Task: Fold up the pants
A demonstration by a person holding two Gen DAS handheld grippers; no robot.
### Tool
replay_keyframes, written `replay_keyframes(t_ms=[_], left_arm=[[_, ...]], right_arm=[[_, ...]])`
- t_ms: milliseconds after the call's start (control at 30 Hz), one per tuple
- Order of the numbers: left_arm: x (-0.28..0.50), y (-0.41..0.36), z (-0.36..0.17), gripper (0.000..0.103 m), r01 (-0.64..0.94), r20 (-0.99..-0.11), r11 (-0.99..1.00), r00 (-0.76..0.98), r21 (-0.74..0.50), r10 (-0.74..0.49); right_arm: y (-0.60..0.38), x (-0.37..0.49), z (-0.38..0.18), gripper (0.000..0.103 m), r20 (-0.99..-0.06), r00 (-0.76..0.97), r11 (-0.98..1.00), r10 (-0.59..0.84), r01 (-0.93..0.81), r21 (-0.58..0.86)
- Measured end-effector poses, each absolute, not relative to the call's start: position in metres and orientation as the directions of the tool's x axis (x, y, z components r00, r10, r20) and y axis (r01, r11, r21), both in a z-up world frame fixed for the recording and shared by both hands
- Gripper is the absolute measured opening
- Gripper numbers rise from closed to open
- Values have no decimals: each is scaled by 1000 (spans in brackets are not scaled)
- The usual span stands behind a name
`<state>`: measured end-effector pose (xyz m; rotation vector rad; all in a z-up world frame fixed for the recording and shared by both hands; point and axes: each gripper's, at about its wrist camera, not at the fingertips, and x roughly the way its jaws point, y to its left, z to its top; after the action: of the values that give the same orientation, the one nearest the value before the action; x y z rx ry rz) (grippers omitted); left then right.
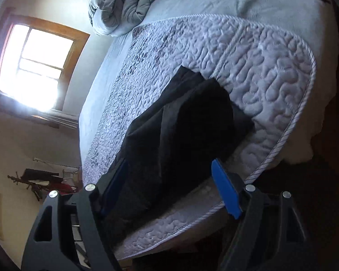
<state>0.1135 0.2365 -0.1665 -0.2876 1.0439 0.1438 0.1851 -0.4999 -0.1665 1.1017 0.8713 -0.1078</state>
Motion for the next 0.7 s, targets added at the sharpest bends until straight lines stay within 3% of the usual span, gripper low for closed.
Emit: replay_keyframes(t_ms=[67,267,333,400,467,600,700], left_arm=[[108,233,-163,95,-254,-868,955,496,-156,-10],[86,226,-154,98,-323,-841,893,531,-312,-102],[80,216,-158,99,-322,-846,898,525,-299,-94],[79,209,-162,99,-314,-855,908,511,-276,-83],[93,218,-165,99,-316,-864,910,496,-267,-81],[100,216,-170,99,-324,-878,907,471,-267,-90],[101,217,-172,99,-326,-877,901,468,-286,-108]], right_arm=[[-504,195,-178,76,-654,673,423,344,511,748],[-528,237,-217,76,-637,677,218,368,604,767],[-534,250,-226,60,-653,663,191,366,633,750],[-535,260,-227,32,-670,651,223,358,637,738],[-533,269,-219,13,-664,650,263,370,612,746],[-520,267,-172,5,-564,722,378,400,431,820],[-519,248,-156,4,-499,748,365,437,360,859]])
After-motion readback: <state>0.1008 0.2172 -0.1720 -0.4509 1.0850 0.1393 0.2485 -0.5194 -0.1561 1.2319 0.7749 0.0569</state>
